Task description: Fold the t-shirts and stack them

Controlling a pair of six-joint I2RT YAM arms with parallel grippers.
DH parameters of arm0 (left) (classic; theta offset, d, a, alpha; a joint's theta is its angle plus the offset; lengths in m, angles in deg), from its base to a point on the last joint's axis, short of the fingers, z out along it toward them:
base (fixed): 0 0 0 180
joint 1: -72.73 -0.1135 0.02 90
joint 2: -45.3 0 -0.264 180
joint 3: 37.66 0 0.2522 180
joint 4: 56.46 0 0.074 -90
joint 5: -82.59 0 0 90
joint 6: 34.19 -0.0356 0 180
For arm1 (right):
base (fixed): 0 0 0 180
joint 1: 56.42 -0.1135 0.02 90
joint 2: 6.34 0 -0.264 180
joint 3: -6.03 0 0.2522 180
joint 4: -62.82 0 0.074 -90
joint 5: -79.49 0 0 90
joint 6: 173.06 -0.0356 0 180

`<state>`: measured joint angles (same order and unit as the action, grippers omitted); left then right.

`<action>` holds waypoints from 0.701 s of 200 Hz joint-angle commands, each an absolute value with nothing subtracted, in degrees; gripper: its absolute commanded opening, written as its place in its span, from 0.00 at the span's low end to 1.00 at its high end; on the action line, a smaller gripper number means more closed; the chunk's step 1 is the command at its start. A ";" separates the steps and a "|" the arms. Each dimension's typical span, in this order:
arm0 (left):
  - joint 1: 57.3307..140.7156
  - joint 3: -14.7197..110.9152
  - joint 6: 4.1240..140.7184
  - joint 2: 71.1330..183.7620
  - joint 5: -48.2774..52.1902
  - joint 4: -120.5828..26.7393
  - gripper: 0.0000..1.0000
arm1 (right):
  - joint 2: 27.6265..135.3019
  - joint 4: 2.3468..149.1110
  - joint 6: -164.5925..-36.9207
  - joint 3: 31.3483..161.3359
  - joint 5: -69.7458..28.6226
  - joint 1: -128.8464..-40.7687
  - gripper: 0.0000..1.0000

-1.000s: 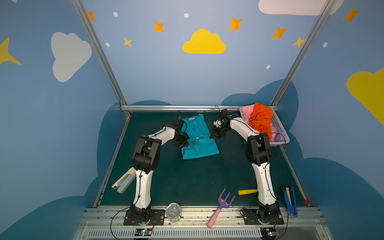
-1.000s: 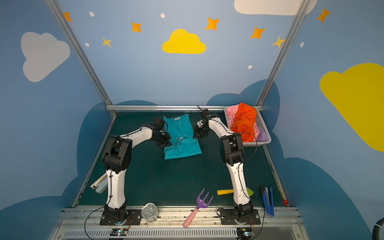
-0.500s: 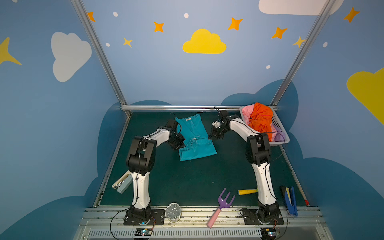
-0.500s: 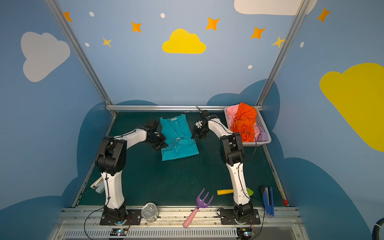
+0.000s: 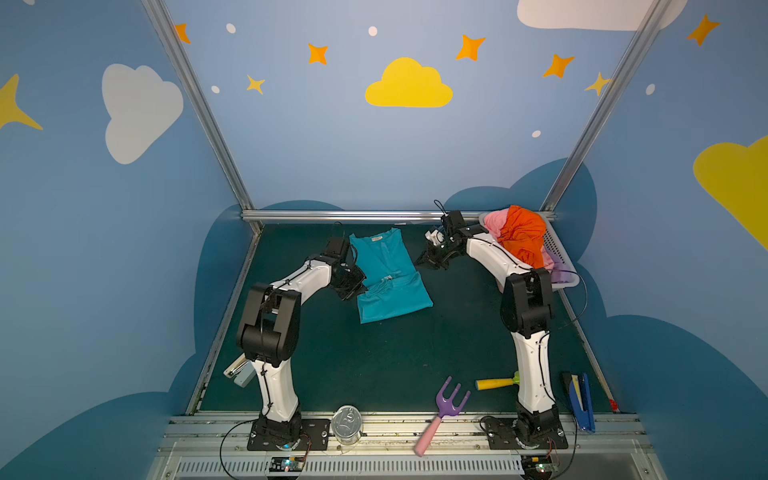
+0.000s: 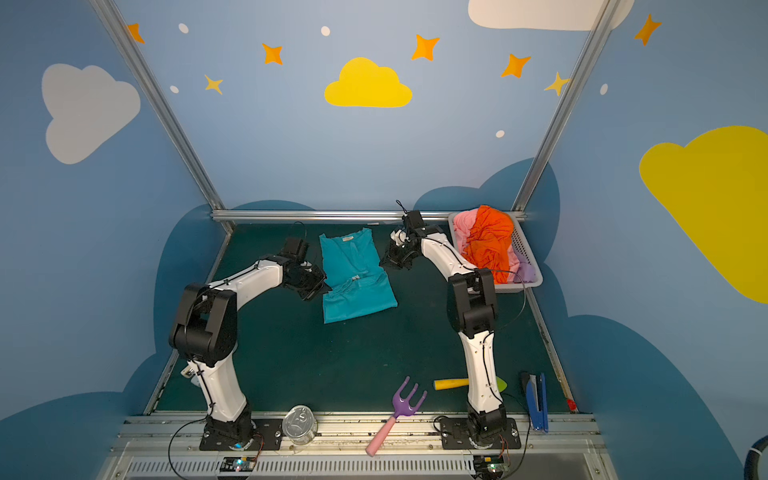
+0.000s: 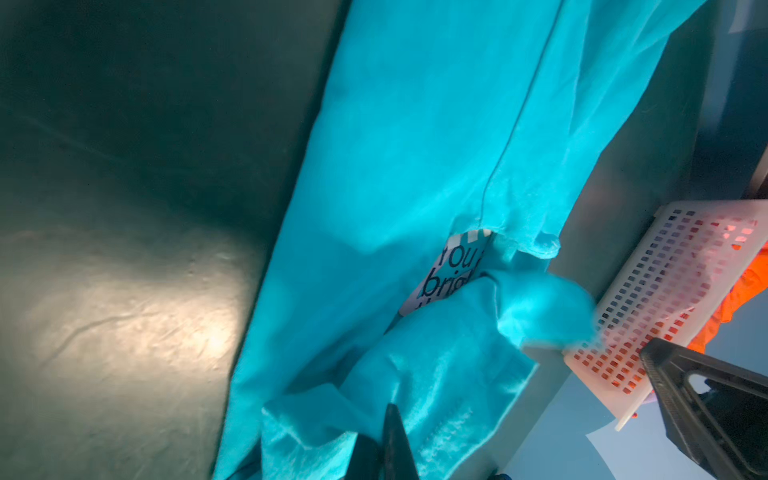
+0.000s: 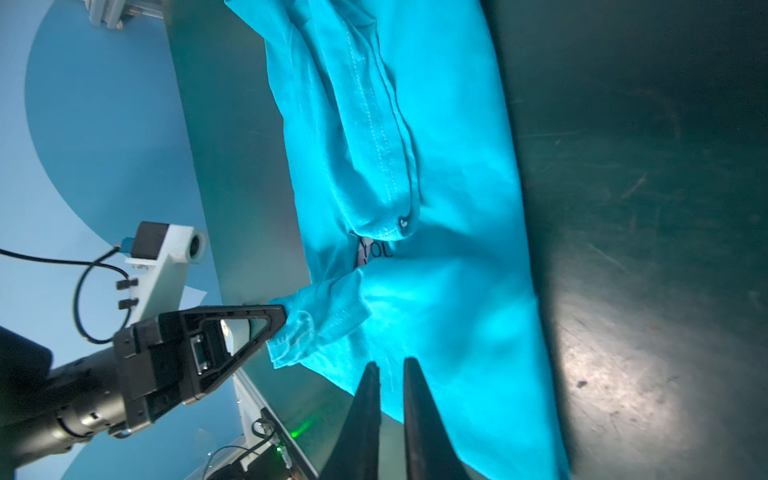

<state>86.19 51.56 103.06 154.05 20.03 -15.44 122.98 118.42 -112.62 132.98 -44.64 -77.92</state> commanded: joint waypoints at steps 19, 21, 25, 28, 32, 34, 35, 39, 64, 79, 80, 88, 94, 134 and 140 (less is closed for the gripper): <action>84.75 49.75 103.67 154.04 18.37 -15.63 0.04 | 125.67 117.20 -113.47 134.55 -46.71 -78.37 0.15; 84.66 49.75 103.70 154.20 18.23 -15.59 0.04 | 125.85 117.34 -113.53 134.74 -46.67 -78.35 0.15; 84.41 49.75 103.80 154.43 18.10 -15.53 0.04 | 126.28 117.47 -113.55 135.10 -46.67 -78.39 0.15; 84.22 49.75 103.81 154.57 17.96 -15.47 0.04 | 126.48 117.59 -113.55 135.37 -46.67 -78.35 0.15; 83.97 49.75 103.80 154.82 17.71 -15.35 0.04 | 126.75 117.74 -113.51 135.60 -46.65 -78.32 0.15; 83.87 49.79 103.80 154.88 17.48 -15.16 0.04 | 126.87 117.83 -113.48 135.69 -46.66 -78.31 0.15; 83.79 49.82 103.80 154.94 17.38 -15.09 0.05 | 126.89 117.86 -113.47 135.75 -46.69 -78.31 0.15; 83.54 49.90 103.87 155.05 16.81 -14.62 0.06 | 127.05 117.91 -113.42 135.80 -46.70 -78.31 0.15; 82.50 49.91 104.00 154.69 13.41 -12.43 0.28 | 125.88 120.17 -110.92 135.36 -44.66 -78.79 0.15; 82.87 49.93 103.66 153.26 11.68 -11.45 0.41 | 123.74 122.12 -108.17 133.11 -40.79 -79.98 0.12; 82.95 49.93 103.64 153.11 11.58 -11.39 0.42 | 123.57 122.16 -108.01 132.88 -40.63 -80.07 0.12; 83.68 50.00 103.42 152.13 10.72 -10.80 0.44 | 122.09 122.20 -106.94 130.52 -38.81 -80.94 0.11; 84.53 50.22 103.25 151.36 9.68 -10.22 0.44 | 121.04 121.76 -106.39 128.42 -37.65 -81.60 0.10; 93.09 51.44 102.84 148.73 5.07 -7.28 0.30 | 118.56 120.88 -103.86 120.24 -29.26 -87.57 0.09; 94.34 51.50 102.91 148.92 5.04 -7.08 0.29 | 119.16 120.87 -103.84 120.08 -28.82 -88.16 0.09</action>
